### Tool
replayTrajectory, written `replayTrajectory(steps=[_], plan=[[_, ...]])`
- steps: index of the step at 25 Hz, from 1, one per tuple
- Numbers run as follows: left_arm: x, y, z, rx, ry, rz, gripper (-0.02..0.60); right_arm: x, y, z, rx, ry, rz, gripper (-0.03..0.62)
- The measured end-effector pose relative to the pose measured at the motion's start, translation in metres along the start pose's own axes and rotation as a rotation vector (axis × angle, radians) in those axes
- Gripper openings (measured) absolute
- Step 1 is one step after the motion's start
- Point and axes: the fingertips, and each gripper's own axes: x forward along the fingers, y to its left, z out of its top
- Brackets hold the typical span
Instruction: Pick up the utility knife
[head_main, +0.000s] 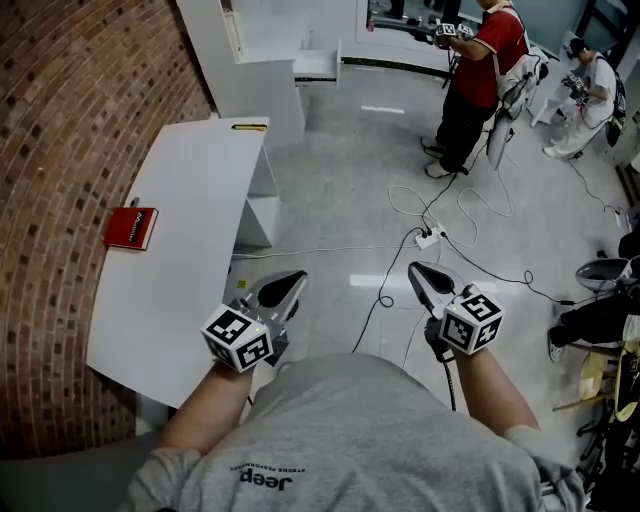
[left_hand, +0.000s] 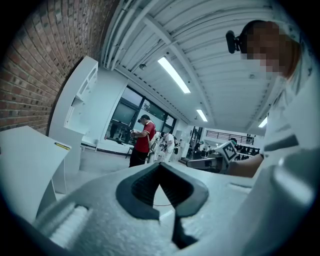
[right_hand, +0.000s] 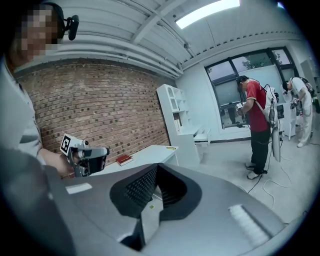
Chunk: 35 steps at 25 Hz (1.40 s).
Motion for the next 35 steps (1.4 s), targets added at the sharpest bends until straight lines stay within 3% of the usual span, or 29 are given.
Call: replayTrajectory(steps=[11, 18, 25, 35], plan=[[0.043, -0.049, -0.014, -0.007, -0.030, 0.047, 0.000, -0.047, -0.047, -0.002, -0.017, 0.001, 0.048, 0.009], [0.047, -0.030, -0.008, -0.015, -0.027, 0.069, 0.000, -0.029, -0.056, 0.003, -0.002, 0.004, 0.069, 0.009], [0.057, 0.037, 0.011, -0.020, -0.046, 0.024, 0.000, 0.036, -0.058, 0.023, -0.015, 0.004, 0.056, 0.009], [0.080, 0.200, 0.081, 0.023, -0.028, -0.099, 0.000, 0.196, -0.052, 0.089, -0.013, -0.033, -0.001, 0.009]])
